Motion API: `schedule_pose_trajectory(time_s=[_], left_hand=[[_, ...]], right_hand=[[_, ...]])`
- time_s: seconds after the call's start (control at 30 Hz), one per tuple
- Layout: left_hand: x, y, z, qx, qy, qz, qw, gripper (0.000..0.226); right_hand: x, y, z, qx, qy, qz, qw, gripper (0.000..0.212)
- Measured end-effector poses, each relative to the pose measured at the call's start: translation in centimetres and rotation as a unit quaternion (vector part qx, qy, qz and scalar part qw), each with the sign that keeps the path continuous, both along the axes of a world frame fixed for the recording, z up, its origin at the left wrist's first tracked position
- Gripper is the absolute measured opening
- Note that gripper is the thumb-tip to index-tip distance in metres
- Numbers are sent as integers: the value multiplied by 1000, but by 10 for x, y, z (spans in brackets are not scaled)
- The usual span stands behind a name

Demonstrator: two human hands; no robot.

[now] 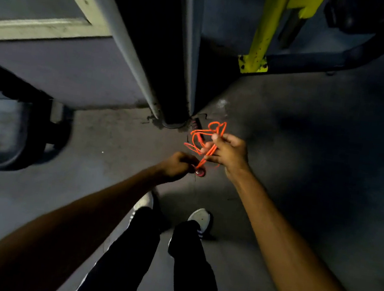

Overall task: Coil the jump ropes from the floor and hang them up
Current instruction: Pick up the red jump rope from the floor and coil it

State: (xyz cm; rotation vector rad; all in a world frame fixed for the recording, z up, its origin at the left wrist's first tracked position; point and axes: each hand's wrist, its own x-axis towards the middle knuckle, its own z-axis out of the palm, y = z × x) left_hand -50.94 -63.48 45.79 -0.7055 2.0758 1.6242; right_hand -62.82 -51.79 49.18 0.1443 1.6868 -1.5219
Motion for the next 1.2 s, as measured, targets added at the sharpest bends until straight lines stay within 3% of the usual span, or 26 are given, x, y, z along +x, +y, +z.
schedule_pose_trajectory(time_s=[0.17, 0.3, 0.4, 0.57, 0.7, 0.87, 1.07, 1.13, 1.2], left_hand=[[66, 6, 94, 4, 71, 33, 997, 1], [124, 6, 157, 47, 92, 81, 991, 13], [175, 3, 206, 112, 94, 182, 972, 17], [271, -13, 258, 180, 100, 314, 927, 14], [341, -18, 279, 235, 107, 370, 893, 13], [411, -10, 299, 236, 105, 398, 881, 20], [498, -10, 303, 60, 3, 299, 952, 19], [528, -5, 304, -59, -33, 216, 974, 22], [557, 2, 307, -222, -31, 151, 963, 25]], right_hand=[[48, 16, 99, -38, -61, -79, 994, 14], [112, 21, 159, -33, -60, -96, 993, 16], [177, 21, 196, 6, -27, -8, 1000, 25], [313, 15, 239, 30, 91, 197, 976, 16], [381, 6, 260, 57, 143, 228, 961, 31], [438, 9, 278, 75, 197, 246, 946, 19], [488, 31, 329, 56, 199, 221, 953, 12], [508, 36, 346, 55, 267, 246, 930, 18], [526, 39, 361, 59, 368, 283, 884, 19]])
